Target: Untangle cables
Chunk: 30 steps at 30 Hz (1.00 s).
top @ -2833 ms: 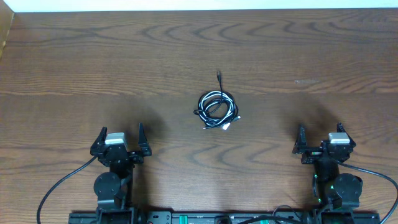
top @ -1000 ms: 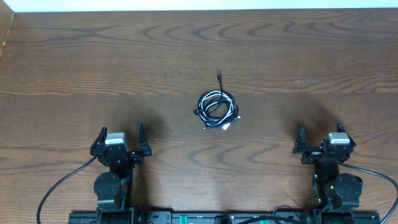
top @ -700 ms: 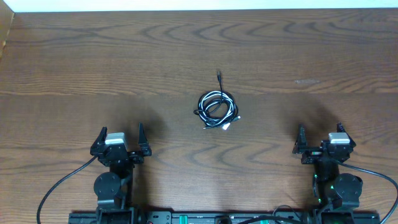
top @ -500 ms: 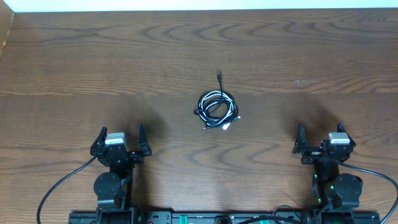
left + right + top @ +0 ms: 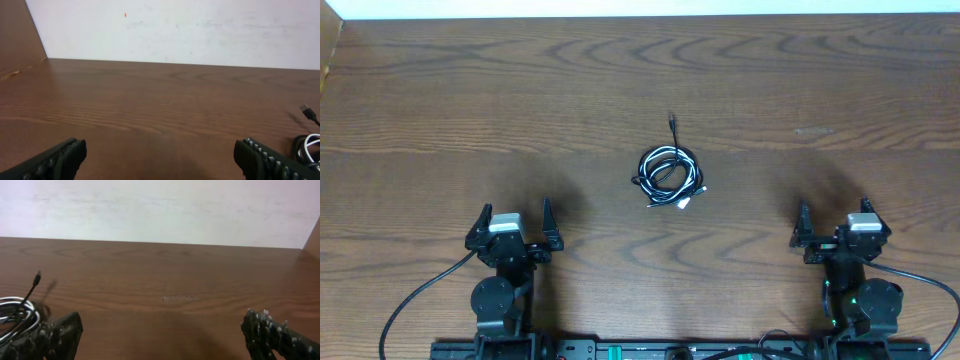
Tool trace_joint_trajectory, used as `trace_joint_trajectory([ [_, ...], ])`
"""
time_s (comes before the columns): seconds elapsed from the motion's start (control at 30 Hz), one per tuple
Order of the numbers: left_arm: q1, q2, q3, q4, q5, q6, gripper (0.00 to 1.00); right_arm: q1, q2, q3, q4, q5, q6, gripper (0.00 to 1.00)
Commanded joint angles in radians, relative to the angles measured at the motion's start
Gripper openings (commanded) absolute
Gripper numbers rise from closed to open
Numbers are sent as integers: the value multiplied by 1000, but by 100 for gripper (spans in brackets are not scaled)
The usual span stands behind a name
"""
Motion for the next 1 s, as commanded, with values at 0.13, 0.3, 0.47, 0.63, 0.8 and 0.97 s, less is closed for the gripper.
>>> trace_joint_trajectory([
  [0.13, 5, 1, -11, -48, -13, 6, 100, 11, 2, -2, 12, -167, 10, 99],
  [0.3, 5, 1, -11, -44, -13, 6, 100, 11, 3, 5, 12, -277, 11, 99],
  [0.47, 5, 1, -11, -47, -13, 6, 100, 11, 39, 24, 10, -286, 36, 99],
  [0.63, 5, 1, -11, -36, -13, 6, 100, 11, 116, 60, 11, -290, 41, 99],
  [0.8, 5, 1, -1, -36, -13, 6, 100, 11, 231, 123, 11, -290, 40, 99],
  [0.97, 5, 6, 24, -37, -13, 6, 100, 11, 366, 210, 11, -305, 39, 99],
])
